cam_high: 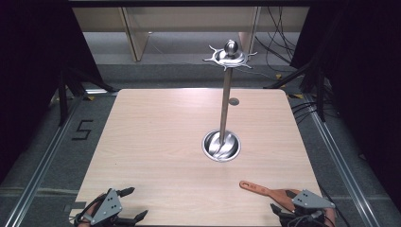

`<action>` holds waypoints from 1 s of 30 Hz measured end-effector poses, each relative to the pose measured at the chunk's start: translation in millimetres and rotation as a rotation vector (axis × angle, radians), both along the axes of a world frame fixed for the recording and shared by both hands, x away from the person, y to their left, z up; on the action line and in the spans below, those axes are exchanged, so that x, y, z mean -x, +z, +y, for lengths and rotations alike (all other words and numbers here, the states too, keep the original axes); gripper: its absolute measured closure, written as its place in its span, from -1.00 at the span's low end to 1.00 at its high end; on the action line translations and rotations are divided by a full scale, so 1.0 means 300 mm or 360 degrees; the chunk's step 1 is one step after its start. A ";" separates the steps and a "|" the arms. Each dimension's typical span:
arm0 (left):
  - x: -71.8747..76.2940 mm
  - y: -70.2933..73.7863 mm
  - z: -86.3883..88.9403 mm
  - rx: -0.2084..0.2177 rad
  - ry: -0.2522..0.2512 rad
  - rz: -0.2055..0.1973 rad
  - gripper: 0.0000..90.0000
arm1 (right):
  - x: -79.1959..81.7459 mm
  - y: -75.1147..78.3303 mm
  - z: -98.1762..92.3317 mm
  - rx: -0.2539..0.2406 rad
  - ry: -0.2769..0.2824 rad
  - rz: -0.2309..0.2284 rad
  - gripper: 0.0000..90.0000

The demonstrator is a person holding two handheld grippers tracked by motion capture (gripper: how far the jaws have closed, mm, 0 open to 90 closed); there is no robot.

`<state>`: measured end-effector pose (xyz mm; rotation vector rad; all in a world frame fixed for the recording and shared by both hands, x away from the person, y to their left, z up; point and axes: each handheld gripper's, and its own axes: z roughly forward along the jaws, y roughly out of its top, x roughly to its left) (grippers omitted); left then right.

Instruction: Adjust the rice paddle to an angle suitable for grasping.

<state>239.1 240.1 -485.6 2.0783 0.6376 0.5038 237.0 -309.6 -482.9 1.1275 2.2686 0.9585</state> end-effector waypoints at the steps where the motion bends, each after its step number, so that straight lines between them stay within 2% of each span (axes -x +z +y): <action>1: 0.000 0.000 0.000 0.0000 0.0000 0.0001 -0.63 | -0.001 -0.001 0.000 0.0006 0.0002 -0.0004 -0.34; 2: 0.000 0.000 0.000 0.0000 0.0000 0.0001 -0.63 | -0.001 -0.001 0.000 0.0006 0.0002 -0.0004 -0.34; 3: 0.002 -0.003 -0.005 0.0036 0.0007 0.0008 -0.63 | 0.000 -0.001 0.002 -0.0006 -0.0003 0.0005 -0.34; 4: 0.003 -0.004 -0.006 0.0042 0.0010 0.0015 -0.63 | 0.000 -0.001 0.002 -0.0002 -0.0002 0.0005 -0.34; 5: 0.003 -0.005 -0.007 0.0042 0.0015 0.0008 -0.63 | 0.004 -0.003 0.007 -0.0018 -0.0021 0.0021 -0.34; 8: 0.002 -0.004 -0.006 0.0037 0.0007 0.0011 -0.63 | -0.004 -0.001 -0.001 0.0016 0.0019 -0.0009 -0.34; 11: 0.002 -0.007 -0.009 0.0056 0.0018 -0.0006 -0.63 | -0.003 0.000 0.002 0.0012 0.0011 0.0010 -0.34; 12: 0.002 -0.008 -0.010 0.0060 0.0017 -0.0001 -0.63 | -0.001 0.000 0.005 -0.0001 0.0001 0.0041 -0.34; 14: 0.002 -0.008 -0.011 0.0060 0.0018 0.0002 -0.63 | -0.003 0.002 0.006 0.0015 0.0002 0.0040 -0.34; 15: 0.002 -0.008 -0.011 0.0056 0.0015 -0.0001 -0.63 | -0.009 0.000 0.004 0.0031 0.0036 0.0013 -0.34; 16: 0.000 -0.007 -0.010 0.0048 0.0006 -0.0009 -0.63 | -0.008 0.003 0.007 0.0028 0.0028 0.0030 -0.34; 17: -0.002 -0.005 -0.006 0.0015 0.0004 -0.0010 -0.63 | -0.013 0.005 0.007 0.0038 0.0041 0.0005 -0.34; 18: -0.002 -0.005 -0.006 0.0015 0.0004 -0.0010 -0.63 | -0.013 0.005 0.007 0.0038 0.0041 0.0005 -0.34; 20: -0.001 -0.006 -0.007 0.0018 0.0014 -0.0006 -0.63 | -0.017 0.008 0.012 0.0040 0.0043 0.0010 -0.34; 21: 0.000 -0.006 -0.008 0.0028 0.0013 -0.0005 -0.63 | -0.016 0.009 0.017 0.0034 0.0041 0.0036 -0.34; 22: 0.000 -0.006 -0.008 0.0033 0.0013 -0.0003 -0.63 | -0.022 0.007 0.020 0.0049 0.0057 0.0019 -0.33; 26: 0.000 -0.007 -0.008 0.0031 0.0011 -0.0004 -0.63 | -0.027 0.006 0.022 0.0071 0.0062 0.0026 -0.33; 27: -0.002 -0.005 -0.007 0.0018 0.0000 -0.0014 -0.63 | -0.021 0.007 0.030 0.0038 0.0026 0.0078 -0.33; 28: 0.000 -0.007 -0.009 0.0034 0.0014 -0.0002 -0.63 | -0.033 0.005 0.027 0.0061 0.0070 0.0055 -0.33; 30: -0.001 -0.006 -0.007 0.0024 0.0004 -0.0013 -0.63 | -0.032 0.006 0.029 0.0061 0.0052 0.0059 -0.33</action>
